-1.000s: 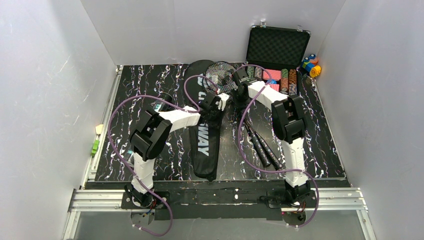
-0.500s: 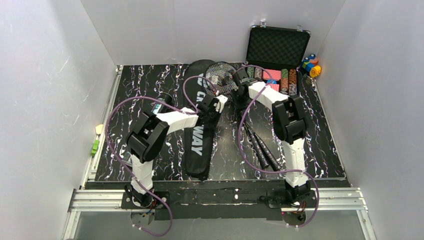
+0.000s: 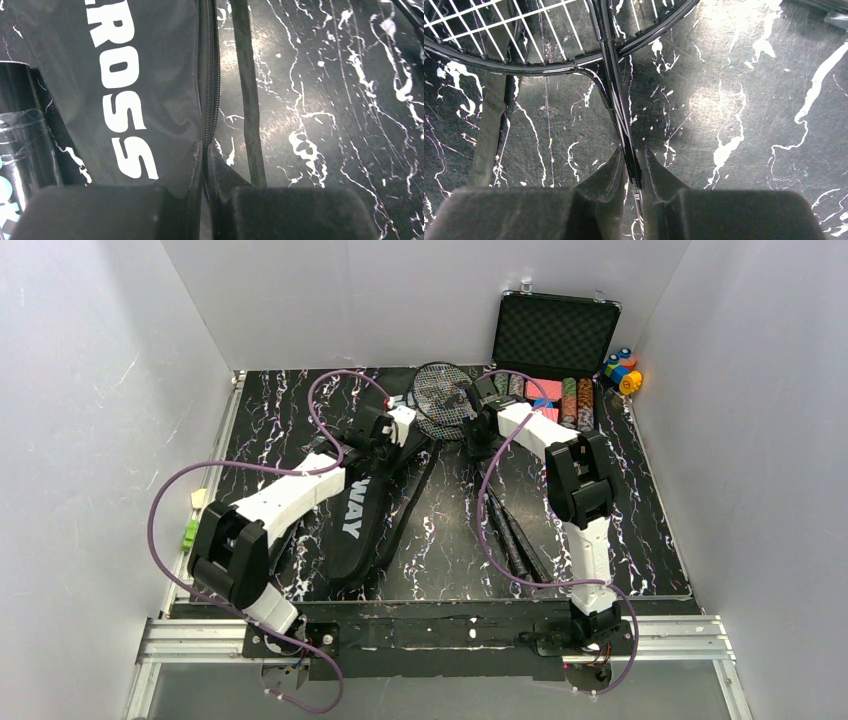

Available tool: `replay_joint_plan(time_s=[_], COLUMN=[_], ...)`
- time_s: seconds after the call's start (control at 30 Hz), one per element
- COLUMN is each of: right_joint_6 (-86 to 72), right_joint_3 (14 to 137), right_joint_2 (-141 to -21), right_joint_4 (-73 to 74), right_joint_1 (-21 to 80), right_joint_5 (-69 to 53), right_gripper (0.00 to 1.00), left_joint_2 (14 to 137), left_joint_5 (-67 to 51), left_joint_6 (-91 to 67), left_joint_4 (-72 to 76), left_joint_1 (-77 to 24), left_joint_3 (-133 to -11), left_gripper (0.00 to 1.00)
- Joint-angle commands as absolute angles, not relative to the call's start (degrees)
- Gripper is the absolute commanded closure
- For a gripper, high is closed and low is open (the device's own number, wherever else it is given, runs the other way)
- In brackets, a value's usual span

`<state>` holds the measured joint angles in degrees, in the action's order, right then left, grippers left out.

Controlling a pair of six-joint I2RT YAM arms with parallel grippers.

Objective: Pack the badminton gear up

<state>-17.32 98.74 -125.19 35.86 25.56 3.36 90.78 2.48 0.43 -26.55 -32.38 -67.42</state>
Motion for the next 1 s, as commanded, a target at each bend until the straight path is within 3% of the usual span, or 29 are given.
replay_joint_plan(time_s=[0.0,0.2,0.23,0.27,0.33,0.47,0.7,0.97], right_joint_6=[-21.43,-22.41,-22.84,-24.96,-27.72,-34.07,-42.94,-49.90], right_joint_3=[99.33,100.58,101.34,103.52,102.01,87.73,64.86,57.57], right_joint_2=[-122.61,-123.16,-123.22,-122.35,-118.92,-106.47,-90.95,-91.06], right_joint_4=[38.03,40.44,41.15,43.93,43.14,32.91,7.80,-12.70], right_joint_1=[24.59,24.56,24.53,24.52,24.58,26.09,34.98,43.33], right_joint_5=[5.47,8.35,8.62,6.95,3.50,-3.01,-19.88,-28.81], right_gripper=[0.99,0.97,0.89,0.60,0.51,0.42,0.42,0.48], left_joint_2=[86.85,83.59,83.24,82.89,82.72,83.11,84.57,85.37], left_joint_5=[0.01,-2.31,-2.77,-3.69,-5.02,-9.94,-15.45,-17.92], left_joint_6=[-1.05,-0.86,-0.42,1.53,1.84,1.64,0.44,-2.55], left_joint_4=[-30.71,-34.50,-35.14,-35.87,-35.05,-33.32,-32.51,-32.70], left_joint_1=[-32.34,-31.20,-31.12,-30.95,-30.86,-30.19,-28.62,-27.95], left_joint_3=[-68.29,-68.03,-67.83,-65.76,-63.75,-62.41,-65.27,-68.43], left_gripper=[1.00,1.00,1.00,1.00,1.00,1.00,1.00,1.00])
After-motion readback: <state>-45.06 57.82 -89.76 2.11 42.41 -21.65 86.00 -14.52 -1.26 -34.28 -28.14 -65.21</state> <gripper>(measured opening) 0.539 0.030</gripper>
